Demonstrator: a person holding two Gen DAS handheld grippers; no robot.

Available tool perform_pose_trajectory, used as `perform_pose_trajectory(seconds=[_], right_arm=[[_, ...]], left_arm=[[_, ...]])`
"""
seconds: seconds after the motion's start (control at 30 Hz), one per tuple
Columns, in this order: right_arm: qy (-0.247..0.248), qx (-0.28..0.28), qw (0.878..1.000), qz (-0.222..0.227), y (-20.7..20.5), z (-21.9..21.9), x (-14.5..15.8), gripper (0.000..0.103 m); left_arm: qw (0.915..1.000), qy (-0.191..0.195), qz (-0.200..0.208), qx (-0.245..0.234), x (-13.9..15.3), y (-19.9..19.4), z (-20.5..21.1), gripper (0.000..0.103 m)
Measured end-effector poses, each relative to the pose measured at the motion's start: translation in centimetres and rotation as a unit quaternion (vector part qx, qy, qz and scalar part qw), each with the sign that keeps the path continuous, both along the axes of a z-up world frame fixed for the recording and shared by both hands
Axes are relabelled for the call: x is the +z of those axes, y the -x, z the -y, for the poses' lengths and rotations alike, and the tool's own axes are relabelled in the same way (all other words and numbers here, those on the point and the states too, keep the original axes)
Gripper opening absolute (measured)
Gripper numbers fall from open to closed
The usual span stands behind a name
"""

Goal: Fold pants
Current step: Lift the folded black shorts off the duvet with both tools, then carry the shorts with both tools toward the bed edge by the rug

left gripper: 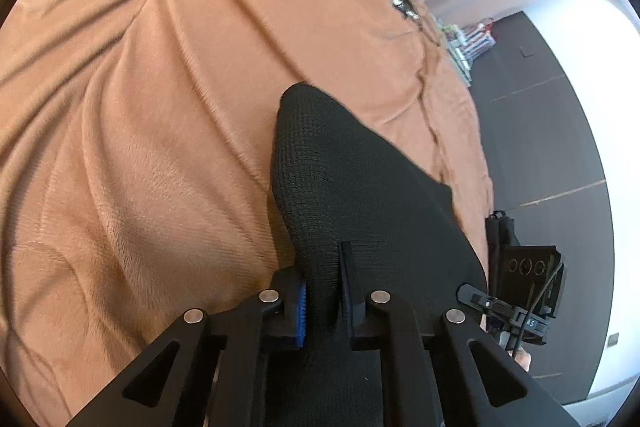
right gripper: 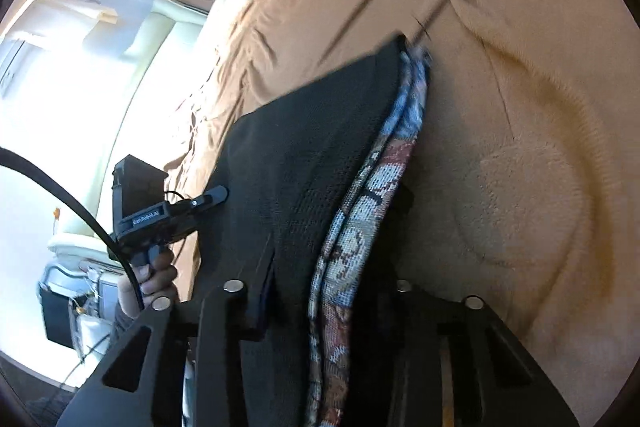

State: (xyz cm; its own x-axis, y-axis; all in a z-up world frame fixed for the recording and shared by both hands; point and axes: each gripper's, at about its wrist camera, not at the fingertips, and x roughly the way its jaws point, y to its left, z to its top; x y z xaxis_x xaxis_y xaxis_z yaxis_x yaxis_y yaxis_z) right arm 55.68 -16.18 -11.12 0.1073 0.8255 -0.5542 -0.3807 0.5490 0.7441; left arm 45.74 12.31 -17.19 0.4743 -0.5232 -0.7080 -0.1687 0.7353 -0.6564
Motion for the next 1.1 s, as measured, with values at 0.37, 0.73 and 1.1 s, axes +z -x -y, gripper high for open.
perform_pose_trajectory(seconds=[0.37,0.73,1.1], right_arm=[[0.035,-0.010,0.993,0.113,6.1,-1.2,6.3,0.027],[0.034,-0.038,0.977,0.207,13.4,3.7,12.2,0.026],[0.049,-0.067,0.958,0.273,21.5,11.9,18.4,0.026]], left_arm=[[0.9978,-0.010,0.065,-0.007,5.9,2.8,1.2,0.011],[0.9906,-0.015,0.133,-0.028,13.4,6.7,4.0,0.011],[0.9804,-0.017,0.185,-0.065,19.6,8.9,11.1,0.011]])
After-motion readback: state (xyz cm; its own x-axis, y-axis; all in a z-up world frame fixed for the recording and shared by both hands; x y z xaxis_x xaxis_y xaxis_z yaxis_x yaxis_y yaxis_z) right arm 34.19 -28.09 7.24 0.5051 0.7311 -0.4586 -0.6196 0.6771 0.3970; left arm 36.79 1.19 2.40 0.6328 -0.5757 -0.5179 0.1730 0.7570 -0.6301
